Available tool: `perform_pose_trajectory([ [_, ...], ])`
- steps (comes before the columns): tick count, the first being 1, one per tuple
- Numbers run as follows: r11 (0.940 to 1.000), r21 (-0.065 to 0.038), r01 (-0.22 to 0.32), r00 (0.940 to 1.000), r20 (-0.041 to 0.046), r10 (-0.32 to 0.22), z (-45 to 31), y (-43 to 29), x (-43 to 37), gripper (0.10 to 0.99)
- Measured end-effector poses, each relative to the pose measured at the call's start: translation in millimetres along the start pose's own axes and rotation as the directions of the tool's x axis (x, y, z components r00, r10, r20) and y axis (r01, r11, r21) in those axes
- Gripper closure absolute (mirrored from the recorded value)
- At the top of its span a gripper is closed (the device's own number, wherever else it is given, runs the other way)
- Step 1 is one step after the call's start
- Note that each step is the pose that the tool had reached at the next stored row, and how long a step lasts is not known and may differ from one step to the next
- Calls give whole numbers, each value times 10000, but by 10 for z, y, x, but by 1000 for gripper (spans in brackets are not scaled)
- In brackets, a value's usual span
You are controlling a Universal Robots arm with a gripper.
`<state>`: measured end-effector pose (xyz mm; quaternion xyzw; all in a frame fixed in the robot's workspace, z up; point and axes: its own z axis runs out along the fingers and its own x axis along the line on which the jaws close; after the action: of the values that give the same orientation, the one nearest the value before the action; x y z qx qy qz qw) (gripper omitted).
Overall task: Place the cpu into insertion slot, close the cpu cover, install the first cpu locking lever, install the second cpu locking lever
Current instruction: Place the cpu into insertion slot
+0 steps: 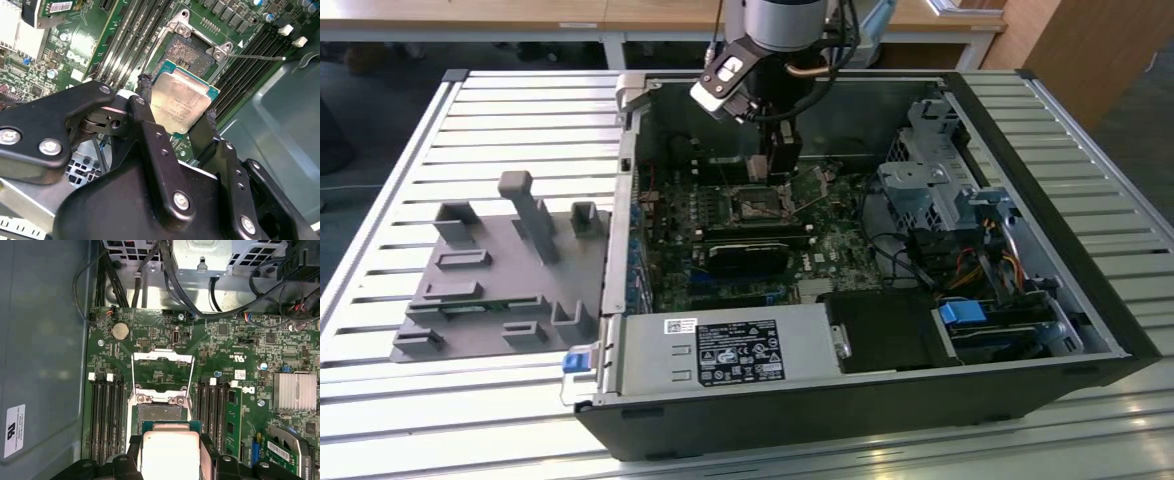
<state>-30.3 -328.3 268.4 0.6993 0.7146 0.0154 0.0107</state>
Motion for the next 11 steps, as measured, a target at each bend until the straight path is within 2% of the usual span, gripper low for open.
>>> perform_pose_trajectory([
  [11,10000,0,0,10000,0,0,86,-3,24,545],
])
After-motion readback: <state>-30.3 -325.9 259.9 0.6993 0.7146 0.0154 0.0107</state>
